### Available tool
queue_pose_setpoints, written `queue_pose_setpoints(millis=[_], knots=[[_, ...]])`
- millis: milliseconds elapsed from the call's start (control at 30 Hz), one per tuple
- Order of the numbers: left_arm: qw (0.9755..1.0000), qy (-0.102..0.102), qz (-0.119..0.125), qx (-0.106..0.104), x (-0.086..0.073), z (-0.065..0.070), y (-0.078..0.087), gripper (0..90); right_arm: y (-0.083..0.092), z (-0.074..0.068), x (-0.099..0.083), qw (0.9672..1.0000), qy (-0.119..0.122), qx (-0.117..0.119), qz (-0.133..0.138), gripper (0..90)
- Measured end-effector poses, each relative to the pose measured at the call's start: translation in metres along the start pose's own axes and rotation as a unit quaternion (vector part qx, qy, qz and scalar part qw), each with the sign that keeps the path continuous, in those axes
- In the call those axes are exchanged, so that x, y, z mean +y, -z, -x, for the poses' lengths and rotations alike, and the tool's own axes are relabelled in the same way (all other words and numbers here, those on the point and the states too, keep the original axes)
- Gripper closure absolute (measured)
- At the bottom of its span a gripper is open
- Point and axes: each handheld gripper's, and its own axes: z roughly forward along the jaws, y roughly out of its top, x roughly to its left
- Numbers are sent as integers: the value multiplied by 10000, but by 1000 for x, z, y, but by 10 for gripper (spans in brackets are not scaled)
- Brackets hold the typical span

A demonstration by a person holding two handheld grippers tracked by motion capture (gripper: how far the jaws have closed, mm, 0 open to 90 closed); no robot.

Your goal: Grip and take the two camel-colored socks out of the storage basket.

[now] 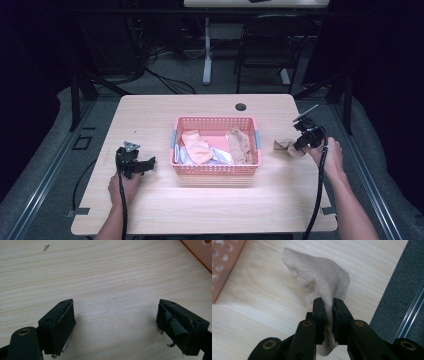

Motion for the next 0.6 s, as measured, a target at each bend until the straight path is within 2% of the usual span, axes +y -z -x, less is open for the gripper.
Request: queue_pose_setpoints(millis=[33, 100, 200, 233, 300, 367, 433, 467, 500, 533, 567, 600], knots=[[10000, 0, 0, 0, 0, 0, 0, 150, -5, 1, 0, 9999, 51, 30, -150, 811], [10000, 0, 0, 0, 0, 0, 0, 149, -8, 1, 0, 9998, -17, 114, -133, 808], [10000, 2, -1, -2, 0, 0, 0, 150, -12, 0, -1, 9999, 39, 49, -158, 807], [10000, 1, -2, -2, 0, 0, 0, 150, -17, -1, -1, 9995, 67, 64, -302, 805], [10000, 1, -2, -3, 0, 0, 0, 149, -22, -1, -2, 9991, 111, 76, -395, 801], [10000, 2, -4, -3, 0, 0, 0, 149, -27, -3, -4, 9994, 18, 94, -319, 761], [10000, 4, -1, -3, 0, 0, 0, 149, -25, -2, -3, 9993, -12, 161, -338, 509], [10000, 3, -3, -4, 0, 0, 0, 149, -23, -3, -4, 9996, -105, 180, -173, 385], [10000, 3, -3, -3, 0, 0, 0, 150, -18, -2, -4, 9997, 1, 185, -144, 278], [10000, 5, -2, -4, 0, 0, 0, 149, -13, -3, -4, 9999, -9, 126, -27, 203], [10000, 4, -1, -4, 0, 0, 0, 149, -9, -4, -4, 9997, -79, 186, 131, 138], [10000, 4, -1, -4, 0, 0, 0, 149, -9, -4, -4, 9997, -79, 186, 131, 138]])
